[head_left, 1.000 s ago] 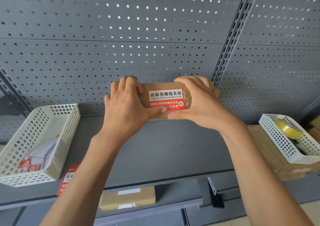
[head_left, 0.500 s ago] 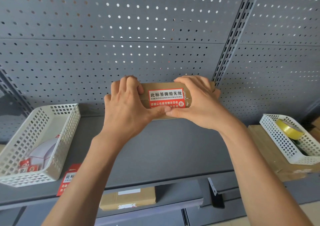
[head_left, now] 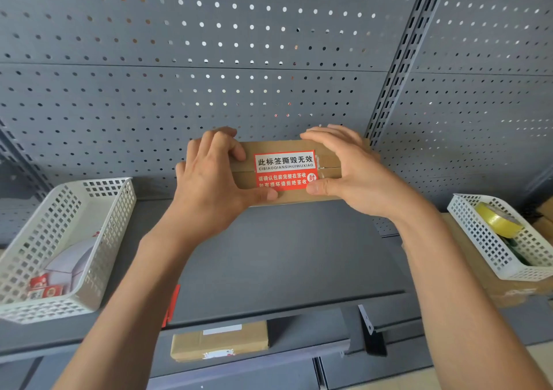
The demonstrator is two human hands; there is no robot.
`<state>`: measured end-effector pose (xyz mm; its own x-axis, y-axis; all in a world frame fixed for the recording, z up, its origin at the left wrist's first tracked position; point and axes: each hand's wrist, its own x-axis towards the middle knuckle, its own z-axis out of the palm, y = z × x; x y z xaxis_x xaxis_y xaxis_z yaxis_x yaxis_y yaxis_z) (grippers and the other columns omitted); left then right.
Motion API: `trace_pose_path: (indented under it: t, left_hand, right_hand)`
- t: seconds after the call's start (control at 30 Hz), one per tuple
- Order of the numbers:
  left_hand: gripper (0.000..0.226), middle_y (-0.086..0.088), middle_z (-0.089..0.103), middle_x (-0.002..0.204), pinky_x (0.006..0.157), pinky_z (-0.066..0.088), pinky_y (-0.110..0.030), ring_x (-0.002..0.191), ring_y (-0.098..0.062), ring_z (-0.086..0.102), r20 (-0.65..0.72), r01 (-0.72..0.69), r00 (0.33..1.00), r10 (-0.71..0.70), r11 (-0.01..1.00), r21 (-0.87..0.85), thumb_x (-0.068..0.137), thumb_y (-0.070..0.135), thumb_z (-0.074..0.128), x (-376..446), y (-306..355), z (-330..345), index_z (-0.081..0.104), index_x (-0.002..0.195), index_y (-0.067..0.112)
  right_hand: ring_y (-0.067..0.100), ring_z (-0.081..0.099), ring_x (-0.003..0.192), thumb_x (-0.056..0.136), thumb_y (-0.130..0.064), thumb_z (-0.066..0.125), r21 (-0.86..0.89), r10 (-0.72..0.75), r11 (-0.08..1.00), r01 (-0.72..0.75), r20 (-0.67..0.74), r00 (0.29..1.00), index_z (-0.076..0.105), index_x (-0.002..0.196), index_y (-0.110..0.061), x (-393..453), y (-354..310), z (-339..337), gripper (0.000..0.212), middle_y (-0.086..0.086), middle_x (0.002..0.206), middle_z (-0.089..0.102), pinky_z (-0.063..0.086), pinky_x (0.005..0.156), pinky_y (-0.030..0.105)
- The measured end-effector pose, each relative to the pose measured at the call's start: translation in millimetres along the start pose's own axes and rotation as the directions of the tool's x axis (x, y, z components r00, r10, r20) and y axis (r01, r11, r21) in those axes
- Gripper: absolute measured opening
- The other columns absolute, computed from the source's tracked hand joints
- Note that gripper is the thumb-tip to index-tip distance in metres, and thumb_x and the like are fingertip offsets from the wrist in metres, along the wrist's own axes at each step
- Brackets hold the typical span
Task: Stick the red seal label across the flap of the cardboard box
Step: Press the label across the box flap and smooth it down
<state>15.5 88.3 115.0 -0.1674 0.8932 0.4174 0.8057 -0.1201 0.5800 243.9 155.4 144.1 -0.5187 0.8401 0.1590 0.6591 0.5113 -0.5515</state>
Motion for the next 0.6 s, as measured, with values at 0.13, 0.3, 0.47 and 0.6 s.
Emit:
trace_pose_path:
  t: [0.13,0.3,0.47,0.6]
  left_hand:
    - [0.068,0.015,0.041,0.145,0.106,0.032,-0.049,0.129,-0.014,0.035,0.057,-0.006,0.998,0.008,0.999,-0.041,0.053,0.053,0.090,1.7,-3.9,-4.4,0.045,0.099,0.030]
    - [0.065,0.019,0.043,0.136,0.097,0.029,-0.040,0.120,-0.009,0.036,0.019,0.032,0.999,-0.030,0.997,-0.076,0.059,0.081,0.064,1.8,3.1,-5.1,0.044,0.094,0.030]
    - [0.055,0.015,0.048,0.132,0.090,0.031,-0.041,0.119,-0.016,0.041,-0.070,0.007,0.998,-0.007,1.000,-0.009,0.066,0.066,0.070,0.8,4.0,4.7,0.044,0.094,0.026]
    - [0.055,0.021,0.043,0.132,0.096,0.033,-0.045,0.117,-0.011,0.038,-0.012,-0.017,1.000,0.016,0.998,-0.053,0.065,0.057,0.082,3.3,-2.5,-0.9,0.045,0.094,0.028]
  right_hand:
    - [-0.007,0.002,0.149,0.083,-0.019,0.079,0.004,-0.041,0.999,0.040,0.058,0.998,0.035,0.149,-0.043,1.4,12.1,-5.5,0.083,-0.032,0.157,0.023,0.010,0.124,0.051]
    - [-0.009,0.005,0.148,0.086,-0.046,0.071,0.070,-0.064,0.996,0.063,0.012,0.998,0.041,0.145,-0.045,3.5,13.6,-7.0,0.065,-0.034,0.154,0.029,0.011,0.124,0.048]
    - [-0.001,0.012,0.148,0.086,-0.047,0.070,-0.038,-0.066,0.997,0.062,-0.121,0.990,0.044,0.140,-0.046,1.5,9.2,9.0,0.060,-0.034,0.144,0.032,0.011,0.120,0.053]
    - [-0.003,0.005,0.150,0.082,-0.038,0.078,-0.012,-0.044,0.999,0.043,-0.034,0.998,0.039,0.144,-0.047,0.7,11.4,1.0,0.074,-0.029,0.155,0.027,0.008,0.122,0.054]
